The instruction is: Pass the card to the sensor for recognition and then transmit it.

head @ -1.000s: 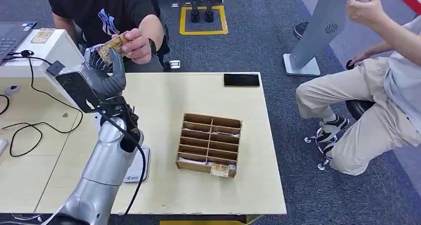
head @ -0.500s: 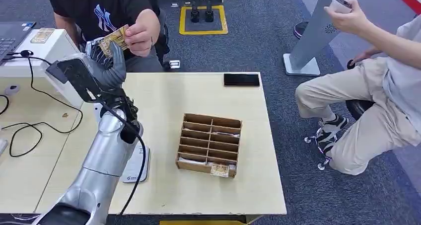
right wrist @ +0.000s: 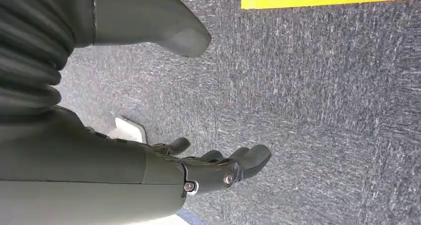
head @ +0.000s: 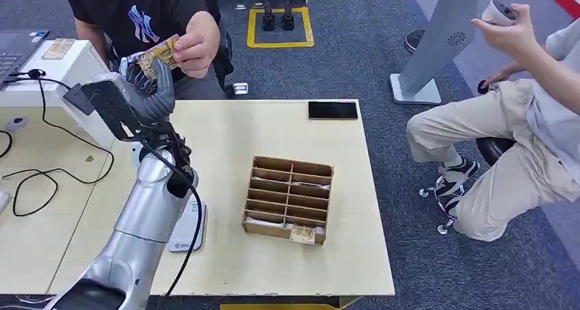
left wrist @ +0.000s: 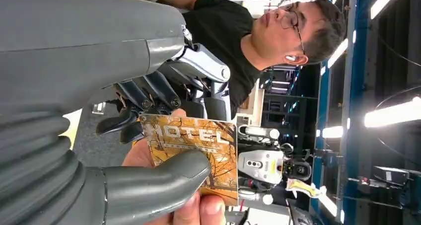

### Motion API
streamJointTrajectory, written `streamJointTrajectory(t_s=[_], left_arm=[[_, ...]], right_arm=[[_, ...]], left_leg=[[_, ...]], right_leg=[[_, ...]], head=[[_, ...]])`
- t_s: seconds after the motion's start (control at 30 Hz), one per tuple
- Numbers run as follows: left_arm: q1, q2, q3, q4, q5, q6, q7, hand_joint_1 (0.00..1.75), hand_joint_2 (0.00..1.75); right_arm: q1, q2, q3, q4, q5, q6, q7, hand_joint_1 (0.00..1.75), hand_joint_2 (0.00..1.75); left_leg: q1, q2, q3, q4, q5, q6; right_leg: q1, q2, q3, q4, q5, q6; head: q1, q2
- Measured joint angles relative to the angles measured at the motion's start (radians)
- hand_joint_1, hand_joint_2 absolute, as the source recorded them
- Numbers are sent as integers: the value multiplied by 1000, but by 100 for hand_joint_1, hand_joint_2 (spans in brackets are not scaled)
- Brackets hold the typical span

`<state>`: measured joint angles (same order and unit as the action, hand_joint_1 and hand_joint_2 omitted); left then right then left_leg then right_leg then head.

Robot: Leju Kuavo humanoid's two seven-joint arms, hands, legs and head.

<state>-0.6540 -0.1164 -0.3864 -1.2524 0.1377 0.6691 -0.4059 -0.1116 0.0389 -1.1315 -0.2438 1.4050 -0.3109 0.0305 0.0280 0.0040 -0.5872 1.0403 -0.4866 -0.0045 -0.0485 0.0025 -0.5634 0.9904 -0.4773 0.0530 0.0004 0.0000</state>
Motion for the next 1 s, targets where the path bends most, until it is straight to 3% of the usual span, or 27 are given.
streamJointTrajectory(t_s=[0.43,0.47,0.57,0.7,1.0], left_arm=[[0,0,0,1,0,0,0,175,175],[0,0,0,1,0,0,0,0,0],[3,0,1,0,44,-20,24,0,0],[95,1,1,-45,148,-57,34,0,0],[131,7,1,-69,179,-52,32,0,0]], right_arm=[[0,0,0,3,0,0,0,0,175],[0,0,0,3,0,0,0,0,175],[1,0,0,3,0,-8,4,0,175],[20,0,0,2,-5,-29,-8,0,175],[27,0,0,-1,-5,-32,-2,0,175]], left_leg=[[0,0,0,0,0,0],[0,0,0,0,0,0],[0,0,0,0,0,0],[0,0,0,0,-1,0],[0,0,-1,0,0,0]], right_leg=[[0,0,0,0,0,0],[0,0,0,0,0,0],[0,0,0,0,0,0],[0,0,0,0,0,0],[0,0,0,0,0,0]], head=[[0,0],[0,0],[0,0],[0,0],[0,0]])
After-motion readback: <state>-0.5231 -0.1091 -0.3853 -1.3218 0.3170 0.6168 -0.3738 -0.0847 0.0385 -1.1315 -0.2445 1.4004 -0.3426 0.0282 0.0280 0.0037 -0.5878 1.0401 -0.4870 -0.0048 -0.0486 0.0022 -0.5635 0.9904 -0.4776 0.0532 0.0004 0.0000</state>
